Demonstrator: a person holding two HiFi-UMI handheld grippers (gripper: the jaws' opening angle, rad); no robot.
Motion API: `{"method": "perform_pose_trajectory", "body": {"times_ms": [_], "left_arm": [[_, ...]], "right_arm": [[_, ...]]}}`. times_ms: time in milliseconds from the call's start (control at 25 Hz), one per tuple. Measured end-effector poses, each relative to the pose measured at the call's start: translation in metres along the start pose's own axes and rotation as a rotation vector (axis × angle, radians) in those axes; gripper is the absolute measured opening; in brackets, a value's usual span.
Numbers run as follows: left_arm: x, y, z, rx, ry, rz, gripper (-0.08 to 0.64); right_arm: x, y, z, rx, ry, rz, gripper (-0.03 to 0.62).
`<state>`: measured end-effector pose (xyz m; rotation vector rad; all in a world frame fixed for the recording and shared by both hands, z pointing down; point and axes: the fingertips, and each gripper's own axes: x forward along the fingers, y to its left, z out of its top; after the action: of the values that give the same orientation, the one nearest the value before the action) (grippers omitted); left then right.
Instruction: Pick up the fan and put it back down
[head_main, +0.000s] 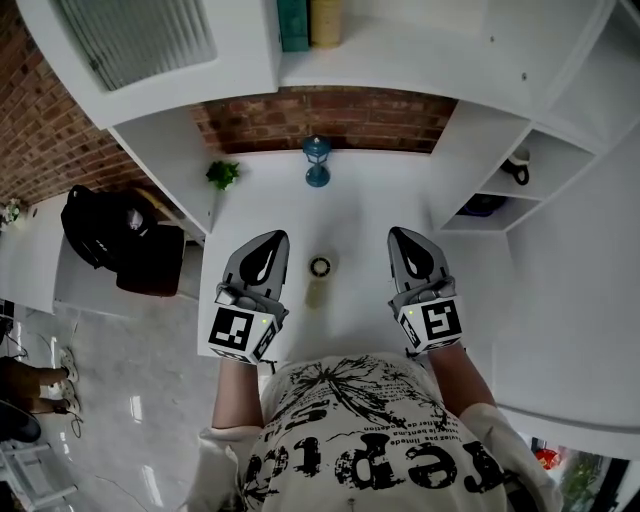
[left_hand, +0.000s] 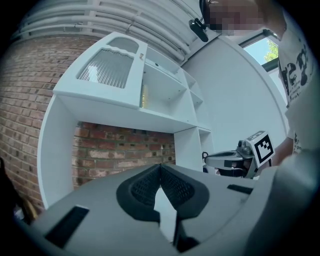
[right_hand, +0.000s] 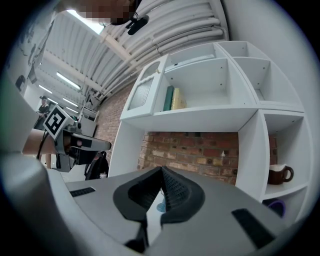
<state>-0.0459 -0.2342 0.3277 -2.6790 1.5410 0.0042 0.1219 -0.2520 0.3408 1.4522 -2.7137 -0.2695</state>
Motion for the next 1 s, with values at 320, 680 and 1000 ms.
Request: {"method": "perform_pose_trajectory", "body": {"times_ms": [320, 680, 1000], "left_arm": [[0.005, -0.003, 0.001, -0.008, 0.000, -0.005, 0.014], [0.000, 0.016, -0.004, -0.029, 0.015, 0.055, 0.014], [0.004, 0.018, -0.008, -0.025, 0.023, 0.045, 0.014]], "right_arm": [[-0.002, 0.001, -0.005, 0.034, 0.011, -0.003, 0.012], [0.008, 0.006, -0.011, 0.019, 0.026, 0.006, 0.013], [0.014, 0.008, -0.015, 0.010, 0.033, 0.012, 0.014]]}}
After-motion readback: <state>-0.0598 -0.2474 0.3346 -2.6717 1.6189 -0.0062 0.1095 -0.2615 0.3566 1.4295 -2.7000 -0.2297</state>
